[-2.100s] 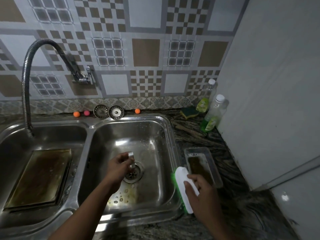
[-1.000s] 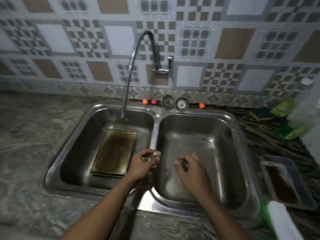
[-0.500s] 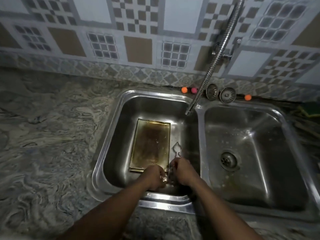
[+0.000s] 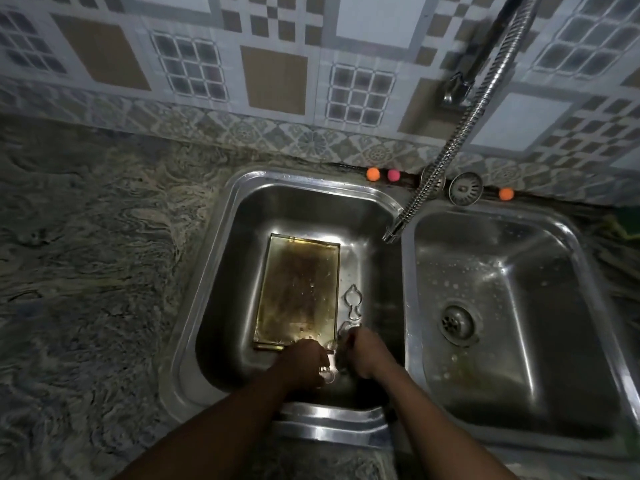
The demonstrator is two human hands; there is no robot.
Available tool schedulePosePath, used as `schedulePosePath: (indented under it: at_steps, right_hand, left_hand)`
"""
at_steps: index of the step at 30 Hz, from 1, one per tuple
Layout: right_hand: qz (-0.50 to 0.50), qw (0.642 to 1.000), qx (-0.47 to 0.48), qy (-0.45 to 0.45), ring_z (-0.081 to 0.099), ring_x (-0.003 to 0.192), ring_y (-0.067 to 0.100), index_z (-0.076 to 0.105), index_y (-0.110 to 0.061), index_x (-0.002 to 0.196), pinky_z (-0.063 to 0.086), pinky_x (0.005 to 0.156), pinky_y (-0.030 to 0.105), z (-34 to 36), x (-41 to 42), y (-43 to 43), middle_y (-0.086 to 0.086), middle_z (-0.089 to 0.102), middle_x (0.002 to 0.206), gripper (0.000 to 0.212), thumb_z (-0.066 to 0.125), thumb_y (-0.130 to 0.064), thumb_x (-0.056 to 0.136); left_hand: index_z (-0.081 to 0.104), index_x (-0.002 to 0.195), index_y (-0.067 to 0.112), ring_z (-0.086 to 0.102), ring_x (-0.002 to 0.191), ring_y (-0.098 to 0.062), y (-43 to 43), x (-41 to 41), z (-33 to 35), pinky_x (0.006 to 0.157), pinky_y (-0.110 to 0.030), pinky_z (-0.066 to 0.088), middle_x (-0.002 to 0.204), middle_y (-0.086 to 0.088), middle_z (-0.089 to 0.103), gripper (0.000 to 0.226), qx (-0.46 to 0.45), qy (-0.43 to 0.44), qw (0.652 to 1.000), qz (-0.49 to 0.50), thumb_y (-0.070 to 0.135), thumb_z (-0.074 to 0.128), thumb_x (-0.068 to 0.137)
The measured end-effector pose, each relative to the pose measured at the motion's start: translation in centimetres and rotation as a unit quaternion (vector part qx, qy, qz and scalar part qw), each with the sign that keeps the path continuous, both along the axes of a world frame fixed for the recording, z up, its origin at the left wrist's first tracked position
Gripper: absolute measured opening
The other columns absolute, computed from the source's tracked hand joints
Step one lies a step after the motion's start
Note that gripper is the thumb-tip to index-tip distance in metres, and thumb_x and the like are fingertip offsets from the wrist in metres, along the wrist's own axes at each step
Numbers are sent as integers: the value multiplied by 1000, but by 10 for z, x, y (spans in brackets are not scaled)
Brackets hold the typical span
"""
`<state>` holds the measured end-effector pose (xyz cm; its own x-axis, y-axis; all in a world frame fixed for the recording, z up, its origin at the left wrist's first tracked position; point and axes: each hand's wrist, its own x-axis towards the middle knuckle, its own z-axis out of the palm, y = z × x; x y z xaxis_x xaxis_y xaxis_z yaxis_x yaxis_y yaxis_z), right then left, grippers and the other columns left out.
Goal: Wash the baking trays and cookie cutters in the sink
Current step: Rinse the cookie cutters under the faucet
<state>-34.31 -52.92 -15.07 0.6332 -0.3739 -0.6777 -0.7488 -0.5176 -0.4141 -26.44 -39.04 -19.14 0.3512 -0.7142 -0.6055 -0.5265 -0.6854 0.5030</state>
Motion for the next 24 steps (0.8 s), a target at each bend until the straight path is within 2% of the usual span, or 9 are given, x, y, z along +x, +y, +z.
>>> schedulePosePath:
  at_steps: [2, 5, 8, 9, 12, 14, 17, 20, 24]
  right_hand:
    - [-8, 1000, -11, -20, 68, 76, 13, 71, -8, 92, 53, 69, 26, 4, 1, -4, 8, 73, 88, 13, 67, -3, 80]
    - [-39, 998, -7, -58, 67, 80, 10, 72, -10, 93, 51, 67, 18, 11, 0, -12, 1, 72, 90, 11, 66, -6, 85]
    - [-114, 985, -1, -133, 60, 65, 3, 68, -10, 91, 45, 52, 8, 29, 5, -28, -1, 68, 83, 11, 57, -7, 92]
    - [-130, 977, -16, -166, 57, 66, 1, 67, -13, 95, 43, 53, 8, 38, 8, -37, -4, 66, 84, 14, 54, -11, 95]
    - [-156, 950, -65, -261, 64, 83, 15, 67, -16, 99, 52, 74, 26, 68, 15, -76, 0, 68, 92, 16, 51, -11, 95]
    - [-171, 932, -104, -303, 67, 90, 24, 70, -12, 99, 53, 85, 33, 89, 19, -108, 9, 72, 96, 19, 54, -7, 91]
    - [-176, 914, -172, -324, 66, 95, 25, 72, -10, 99, 47, 82, 26, 126, 26, -156, 10, 73, 100, 20, 55, -8, 89]
    - [-211, 887, -182, -368, 65, 99, 26, 69, -6, 105, 43, 80, 22, 163, 37, -198, 14, 71, 105, 21, 54, -7, 91]
    - [-188, 845, -242, -438, 60, 110, 26, 63, -4, 121, 44, 94, 28, 215, 61, -240, 15, 63, 121, 28, 54, -9, 94]
  left_hand:
    - [73, 111, 23, 61, 112, -15, -1, -1, -2, 91, -29, 50, 118, 4, 68, 33, 5, -6, 1000, -2, 22, 77, 78]
    - [70, 114, 25, 59, 115, -14, -1, -5, 1, 96, -31, 49, 124, 5, 65, 35, 9, -23, 1000, 7, 24, 75, 80]
    - [67, 117, 24, 59, 114, -13, -2, -8, 9, 95, -32, 50, 122, 6, 63, 37, -5, -40, 999, 31, 28, 73, 81]
    - [66, 117, 23, 60, 113, -14, -3, -7, 12, 94, -31, 50, 120, 5, 64, 38, -18, -45, 998, 41, 29, 73, 81]
    - [65, 116, 23, 62, 105, -12, -14, -4, 26, 84, -25, 50, 113, 5, 66, 39, -63, -51, 990, 117, 32, 74, 79]
    - [67, 116, 22, 63, 92, -5, -25, -3, 39, 71, -15, 46, 109, 6, 69, 39, -103, -48, 978, 172, 32, 76, 79]
    - [70, 110, 24, 64, 77, 2, -45, -1, 69, 58, -7, 42, 97, 9, 72, 33, -189, -57, 948, 250, 34, 77, 80]
    - [67, 111, 29, 66, 76, -1, -63, 1, 106, 66, -15, 51, 95, 8, 72, 35, -286, -58, 903, 317, 36, 79, 79]
    - [64, 112, 31, 68, 73, 0, -82, 2, 149, 70, -18, 55, 92, 7, 73, 37, -419, -25, 837, 351, 27, 80, 79]
